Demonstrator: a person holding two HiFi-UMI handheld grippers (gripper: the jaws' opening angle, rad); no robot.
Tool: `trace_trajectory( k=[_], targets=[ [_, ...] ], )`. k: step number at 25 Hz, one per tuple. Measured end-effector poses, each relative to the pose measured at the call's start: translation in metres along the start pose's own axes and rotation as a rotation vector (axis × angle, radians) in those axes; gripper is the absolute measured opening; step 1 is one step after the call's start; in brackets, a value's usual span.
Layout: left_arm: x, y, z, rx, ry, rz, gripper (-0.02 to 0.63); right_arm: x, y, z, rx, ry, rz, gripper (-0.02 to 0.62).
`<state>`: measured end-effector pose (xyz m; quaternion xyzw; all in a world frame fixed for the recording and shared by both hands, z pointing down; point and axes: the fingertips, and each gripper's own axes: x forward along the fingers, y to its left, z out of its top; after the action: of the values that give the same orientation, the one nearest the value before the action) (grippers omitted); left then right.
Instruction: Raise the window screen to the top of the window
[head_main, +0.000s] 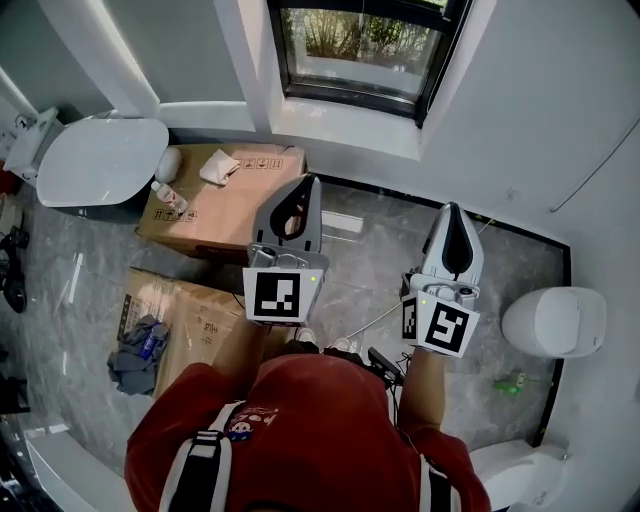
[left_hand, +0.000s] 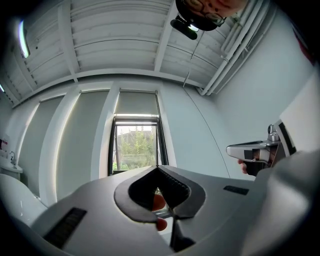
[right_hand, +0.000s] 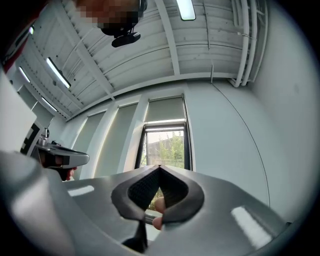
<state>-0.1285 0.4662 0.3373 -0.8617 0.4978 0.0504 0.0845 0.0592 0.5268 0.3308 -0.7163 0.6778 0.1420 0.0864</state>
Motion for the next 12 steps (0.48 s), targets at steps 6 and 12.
trace_trajectory(
  k=[6, 12],
  targets=[
    [-0.019, -0.026, -0.026, -0.018, 0.049, 0.007, 0.006, -0.017, -0.006, -0.017, 0.026, 0.027, 0.023, 0.009],
    [-0.026, -0.046, -0.042, -0.026, 0.083, 0.001, 0.005, -0.03, -0.018, -0.03, 0.038, 0.048, 0.023, 0.009]
  ],
)
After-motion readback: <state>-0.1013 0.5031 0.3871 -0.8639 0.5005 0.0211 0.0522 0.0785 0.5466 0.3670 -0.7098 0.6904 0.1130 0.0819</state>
